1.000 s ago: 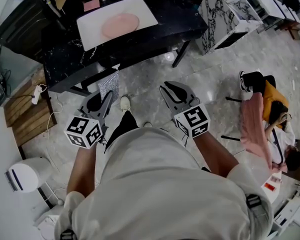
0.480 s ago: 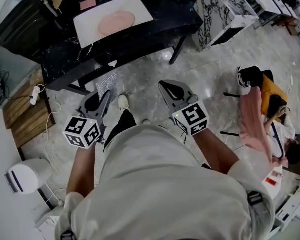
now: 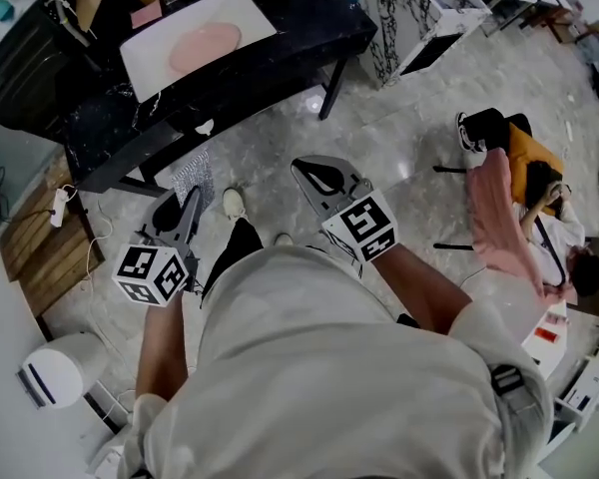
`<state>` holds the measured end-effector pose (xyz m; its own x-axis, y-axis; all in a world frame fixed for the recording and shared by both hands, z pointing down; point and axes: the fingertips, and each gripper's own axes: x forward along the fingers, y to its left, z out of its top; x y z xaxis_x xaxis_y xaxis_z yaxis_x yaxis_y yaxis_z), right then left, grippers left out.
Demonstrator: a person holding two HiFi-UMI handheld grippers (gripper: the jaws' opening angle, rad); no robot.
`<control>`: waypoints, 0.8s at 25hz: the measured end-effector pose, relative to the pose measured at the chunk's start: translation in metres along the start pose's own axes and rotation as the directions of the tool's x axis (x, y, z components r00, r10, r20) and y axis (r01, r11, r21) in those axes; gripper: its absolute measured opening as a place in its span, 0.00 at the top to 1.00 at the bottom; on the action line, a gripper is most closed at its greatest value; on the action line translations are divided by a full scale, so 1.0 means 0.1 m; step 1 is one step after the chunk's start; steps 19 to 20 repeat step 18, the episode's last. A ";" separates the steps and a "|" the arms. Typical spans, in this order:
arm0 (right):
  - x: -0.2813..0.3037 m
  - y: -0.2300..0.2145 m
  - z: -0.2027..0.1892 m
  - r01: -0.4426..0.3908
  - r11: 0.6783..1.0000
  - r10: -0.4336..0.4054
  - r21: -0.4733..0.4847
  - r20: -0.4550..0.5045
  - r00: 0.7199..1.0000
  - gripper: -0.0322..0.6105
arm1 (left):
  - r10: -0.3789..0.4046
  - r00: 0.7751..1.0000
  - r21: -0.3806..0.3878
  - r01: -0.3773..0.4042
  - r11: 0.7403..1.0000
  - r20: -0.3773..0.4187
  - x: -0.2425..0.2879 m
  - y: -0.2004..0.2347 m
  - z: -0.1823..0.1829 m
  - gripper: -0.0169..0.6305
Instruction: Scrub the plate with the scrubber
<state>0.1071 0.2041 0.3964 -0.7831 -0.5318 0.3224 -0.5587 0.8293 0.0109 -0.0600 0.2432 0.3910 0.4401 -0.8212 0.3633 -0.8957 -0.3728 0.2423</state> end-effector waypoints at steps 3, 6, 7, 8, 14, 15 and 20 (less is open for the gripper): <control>-0.01 0.04 -0.01 -0.007 1.000 0.007 0.001 -0.005 1.000 0.95 | 0.001 1.000 -0.003 -0.001 1.000 -0.002 -0.03 -0.02 -0.02 0.87; -0.07 0.03 0.00 -0.004 1.000 0.004 0.001 -0.007 1.000 0.95 | -0.008 1.000 -0.003 0.008 1.000 -0.002 -0.02 -0.07 -0.01 0.87; -0.08 0.04 0.00 -0.003 1.000 0.003 0.001 -0.008 1.000 0.95 | -0.009 1.000 -0.003 0.009 1.000 -0.002 -0.02 -0.08 -0.01 0.87; -0.08 0.04 0.01 -0.004 1.000 0.004 0.001 -0.007 1.000 0.95 | -0.009 1.000 -0.003 0.009 1.000 -0.002 -0.03 -0.08 -0.01 0.87; -0.07 0.11 -0.01 -0.013 1.000 0.013 -0.001 -0.009 1.000 0.95 | -0.005 1.000 -0.005 0.005 1.000 -0.006 -0.08 -0.07 -0.07 0.87; -0.07 0.11 -0.01 -0.012 1.000 0.012 -0.001 -0.010 1.000 0.95 | -0.006 1.000 -0.005 0.006 1.000 -0.007 -0.08 -0.08 -0.08 0.87; -0.11 0.12 -0.03 -0.007 1.000 0.007 0.002 -0.016 1.000 0.95 | -0.011 1.000 -0.010 0.011 1.000 -0.010 -0.09 -0.09 -0.10 0.87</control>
